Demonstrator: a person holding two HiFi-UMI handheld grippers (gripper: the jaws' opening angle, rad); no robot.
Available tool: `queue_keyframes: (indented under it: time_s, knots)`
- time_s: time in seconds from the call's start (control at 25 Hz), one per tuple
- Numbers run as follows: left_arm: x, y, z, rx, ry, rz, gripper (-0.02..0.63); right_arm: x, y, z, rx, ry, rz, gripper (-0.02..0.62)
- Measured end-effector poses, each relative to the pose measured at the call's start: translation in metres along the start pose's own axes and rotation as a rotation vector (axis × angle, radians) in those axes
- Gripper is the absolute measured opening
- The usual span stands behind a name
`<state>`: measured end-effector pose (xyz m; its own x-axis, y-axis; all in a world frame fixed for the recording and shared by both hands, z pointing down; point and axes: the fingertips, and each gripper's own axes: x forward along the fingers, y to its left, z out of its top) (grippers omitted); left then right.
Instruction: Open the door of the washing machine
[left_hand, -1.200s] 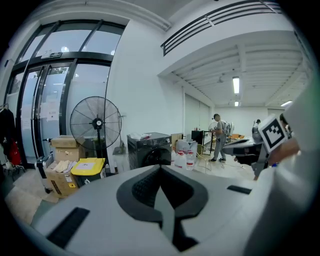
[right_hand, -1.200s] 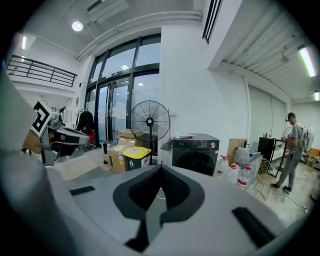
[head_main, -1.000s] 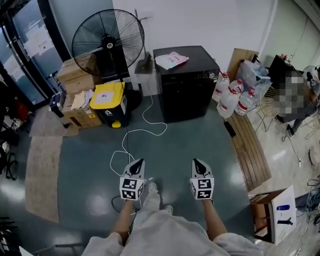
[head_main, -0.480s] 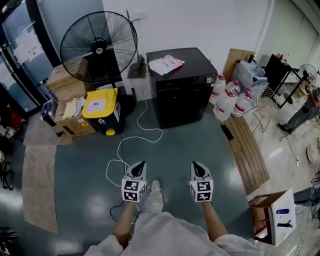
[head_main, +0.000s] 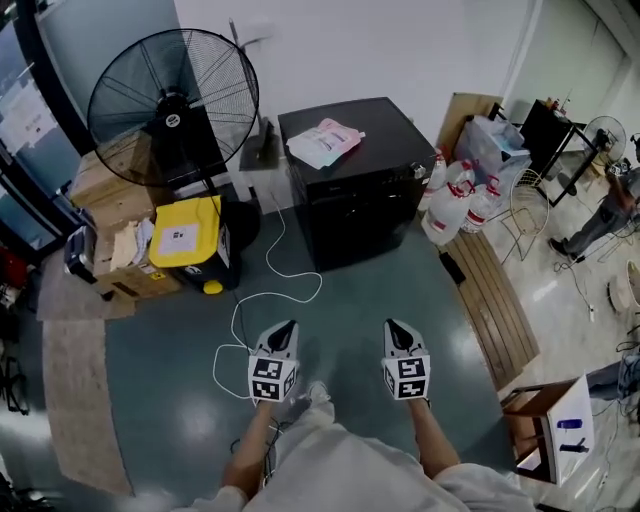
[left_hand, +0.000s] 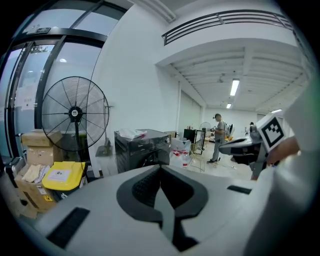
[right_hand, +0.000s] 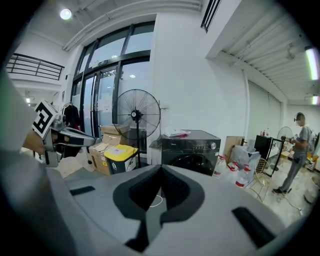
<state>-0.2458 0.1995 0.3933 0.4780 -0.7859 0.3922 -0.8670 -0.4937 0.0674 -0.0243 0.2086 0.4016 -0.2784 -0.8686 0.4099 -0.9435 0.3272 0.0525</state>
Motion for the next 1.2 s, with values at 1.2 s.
queue_keyframes:
  time_s: [1.2]
  knots:
    - [0.162, 0.107, 0.046, 0.022, 0.036, -0.076, 0.008, 0.177, -0.037, 0.045, 0.016, 0.037, -0.024, -0.002]
